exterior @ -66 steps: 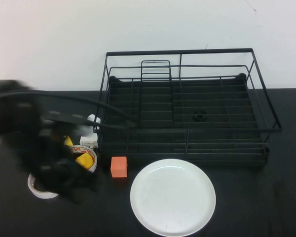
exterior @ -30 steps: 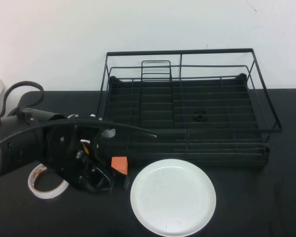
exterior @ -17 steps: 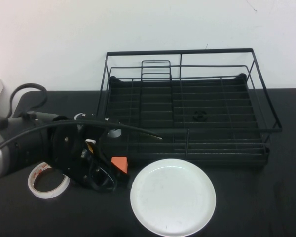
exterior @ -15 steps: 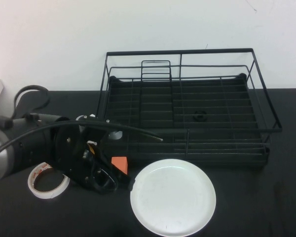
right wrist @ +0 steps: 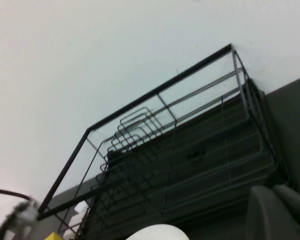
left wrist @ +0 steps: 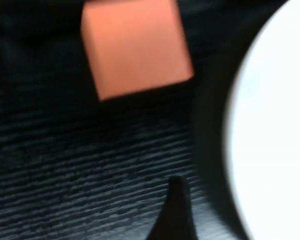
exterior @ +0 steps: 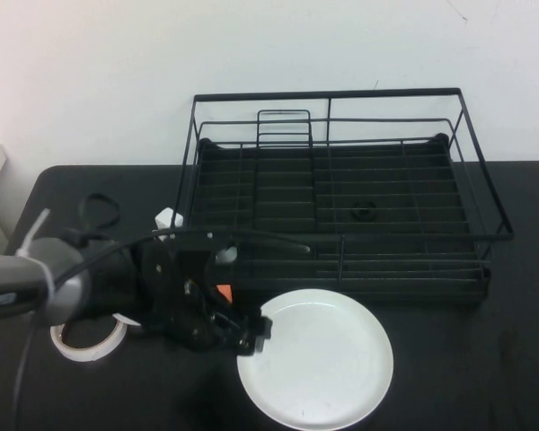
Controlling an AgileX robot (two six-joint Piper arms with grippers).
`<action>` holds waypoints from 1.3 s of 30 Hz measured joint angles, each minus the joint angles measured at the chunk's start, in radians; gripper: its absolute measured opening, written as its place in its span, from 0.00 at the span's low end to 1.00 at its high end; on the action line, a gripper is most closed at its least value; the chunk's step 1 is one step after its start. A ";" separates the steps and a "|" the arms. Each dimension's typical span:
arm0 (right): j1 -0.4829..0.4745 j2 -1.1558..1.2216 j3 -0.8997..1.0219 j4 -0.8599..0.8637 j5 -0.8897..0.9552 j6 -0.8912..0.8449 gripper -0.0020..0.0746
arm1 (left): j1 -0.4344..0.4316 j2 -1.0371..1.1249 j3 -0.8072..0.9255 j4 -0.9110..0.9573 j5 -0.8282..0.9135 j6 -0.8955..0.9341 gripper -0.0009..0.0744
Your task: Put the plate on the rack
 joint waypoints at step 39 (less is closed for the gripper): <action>0.000 0.000 0.000 -0.002 0.008 -0.039 0.04 | 0.011 0.147 -0.009 -0.399 0.097 0.400 0.01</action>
